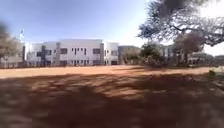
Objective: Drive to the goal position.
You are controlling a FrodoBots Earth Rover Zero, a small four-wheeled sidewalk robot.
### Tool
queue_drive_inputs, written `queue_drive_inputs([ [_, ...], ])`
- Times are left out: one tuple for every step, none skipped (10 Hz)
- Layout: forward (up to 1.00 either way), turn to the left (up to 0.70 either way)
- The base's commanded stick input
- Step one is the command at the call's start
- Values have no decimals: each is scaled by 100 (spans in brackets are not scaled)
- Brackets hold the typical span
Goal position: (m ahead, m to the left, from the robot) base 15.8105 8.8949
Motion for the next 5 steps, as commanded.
queue_drive_inputs([
  [100, 0],
  [100, 0],
  [100, 0],
  [100, 0],
  [100, 0],
])
